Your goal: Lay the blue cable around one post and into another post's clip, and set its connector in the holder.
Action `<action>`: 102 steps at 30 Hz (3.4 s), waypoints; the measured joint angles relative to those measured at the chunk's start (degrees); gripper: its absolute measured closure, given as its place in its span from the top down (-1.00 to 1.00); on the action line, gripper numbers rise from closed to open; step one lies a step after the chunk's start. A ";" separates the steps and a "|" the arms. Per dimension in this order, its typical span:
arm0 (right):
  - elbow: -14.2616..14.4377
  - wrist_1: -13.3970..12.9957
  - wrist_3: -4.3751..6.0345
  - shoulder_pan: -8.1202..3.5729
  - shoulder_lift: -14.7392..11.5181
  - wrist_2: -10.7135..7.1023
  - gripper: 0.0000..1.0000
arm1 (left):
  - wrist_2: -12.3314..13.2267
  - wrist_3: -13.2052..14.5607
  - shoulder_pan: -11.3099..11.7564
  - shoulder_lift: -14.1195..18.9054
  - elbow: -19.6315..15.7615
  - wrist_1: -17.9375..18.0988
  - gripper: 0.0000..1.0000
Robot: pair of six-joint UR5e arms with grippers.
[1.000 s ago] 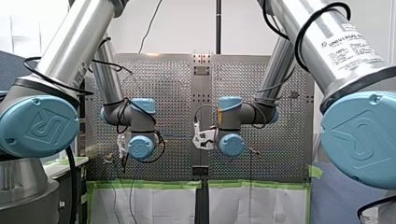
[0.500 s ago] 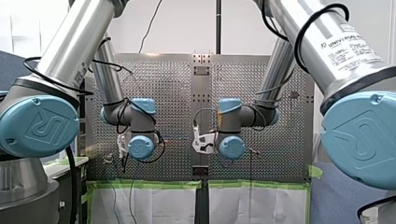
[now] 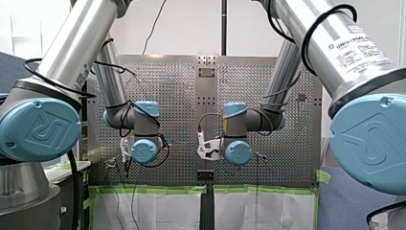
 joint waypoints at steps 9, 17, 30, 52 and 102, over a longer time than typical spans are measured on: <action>0.00 0.00 0.00 0.00 0.00 0.00 -1.00 | -1.04 -0.08 0.65 0.07 -0.15 -2.14 -1.00; 0.00 0.00 0.00 0.00 0.00 0.00 -1.00 | -1.14 -0.09 0.70 0.09 -0.17 -3.80 -1.00; 0.17 0.17 0.16 0.09 -0.05 0.15 -1.00 | -0.89 -0.11 0.94 0.02 -0.20 -3.87 -1.00; -3.37 9.89 5.48 -0.83 -9.35 -1.01 -1.00 | 3.15 -5.81 3.28 10.70 7.35 -14.54 -1.00; -28.14 30.76 1.67 0.06 -15.42 -9.59 -1.00 | 16.82 -26.59 23.91 35.35 13.70 -37.63 -1.00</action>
